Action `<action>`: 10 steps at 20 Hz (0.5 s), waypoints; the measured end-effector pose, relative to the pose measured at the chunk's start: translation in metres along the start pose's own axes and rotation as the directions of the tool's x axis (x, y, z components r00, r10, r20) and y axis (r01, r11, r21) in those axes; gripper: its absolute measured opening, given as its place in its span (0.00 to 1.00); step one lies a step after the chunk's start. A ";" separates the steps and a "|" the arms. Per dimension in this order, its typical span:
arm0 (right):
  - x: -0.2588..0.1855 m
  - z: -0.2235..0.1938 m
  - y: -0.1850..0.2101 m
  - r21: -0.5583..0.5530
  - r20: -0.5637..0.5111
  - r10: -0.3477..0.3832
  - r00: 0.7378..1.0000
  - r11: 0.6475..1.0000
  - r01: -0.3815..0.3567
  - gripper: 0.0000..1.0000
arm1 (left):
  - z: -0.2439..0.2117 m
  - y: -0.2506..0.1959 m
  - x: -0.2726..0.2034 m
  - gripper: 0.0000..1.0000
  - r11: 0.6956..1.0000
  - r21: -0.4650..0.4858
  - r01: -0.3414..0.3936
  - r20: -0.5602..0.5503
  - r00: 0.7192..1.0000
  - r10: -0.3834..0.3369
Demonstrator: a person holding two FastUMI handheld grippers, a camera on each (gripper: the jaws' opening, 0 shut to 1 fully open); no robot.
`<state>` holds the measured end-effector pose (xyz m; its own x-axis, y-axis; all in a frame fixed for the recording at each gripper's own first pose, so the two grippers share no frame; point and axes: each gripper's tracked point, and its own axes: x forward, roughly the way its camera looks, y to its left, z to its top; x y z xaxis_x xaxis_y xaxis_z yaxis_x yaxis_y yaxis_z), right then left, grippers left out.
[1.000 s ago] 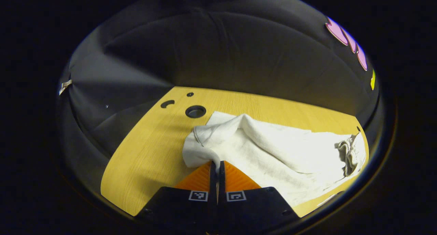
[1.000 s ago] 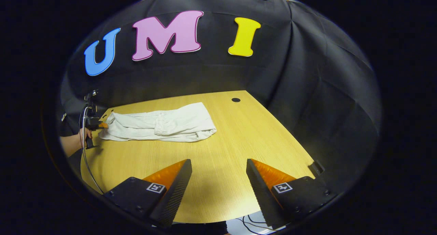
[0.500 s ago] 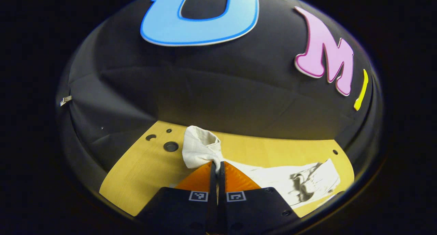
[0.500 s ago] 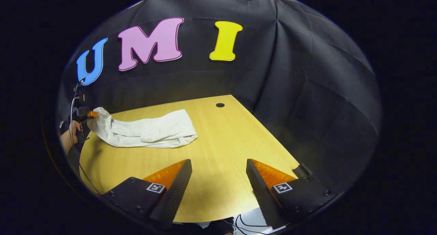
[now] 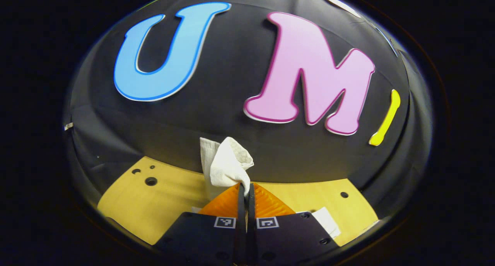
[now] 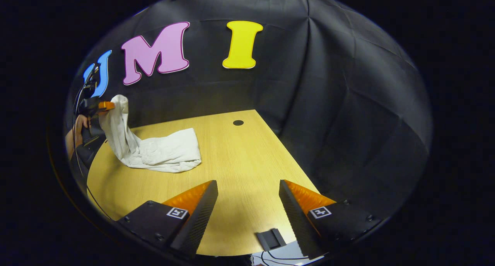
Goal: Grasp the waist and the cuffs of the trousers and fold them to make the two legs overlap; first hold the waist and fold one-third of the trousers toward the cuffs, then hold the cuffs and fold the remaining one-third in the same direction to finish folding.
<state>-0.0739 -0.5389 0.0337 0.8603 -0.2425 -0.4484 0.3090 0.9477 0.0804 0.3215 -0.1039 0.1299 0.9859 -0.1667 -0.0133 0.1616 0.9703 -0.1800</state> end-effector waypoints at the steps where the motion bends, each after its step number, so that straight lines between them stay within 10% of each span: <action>1: 0.005 -0.001 -0.004 0.003 -0.006 0.016 1.000 1.000 -0.016 0.98 | -0.001 -0.022 0.001 0.05 1.000 -0.009 0.016 0.003 1.000 -0.016; 10: 0.049 -0.006 -0.033 0.043 -0.055 0.146 0.988 0.989 -0.143 0.98 | -0.080 -0.173 0.015 0.05 0.994 -0.056 0.096 -0.078 0.992 -0.100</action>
<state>-0.0446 -0.5806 0.0038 0.8724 -0.0900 -0.4804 0.1994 0.9629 0.1817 0.3048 -0.2887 0.0827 0.9584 -0.2765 -0.0716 0.2531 0.9383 -0.2357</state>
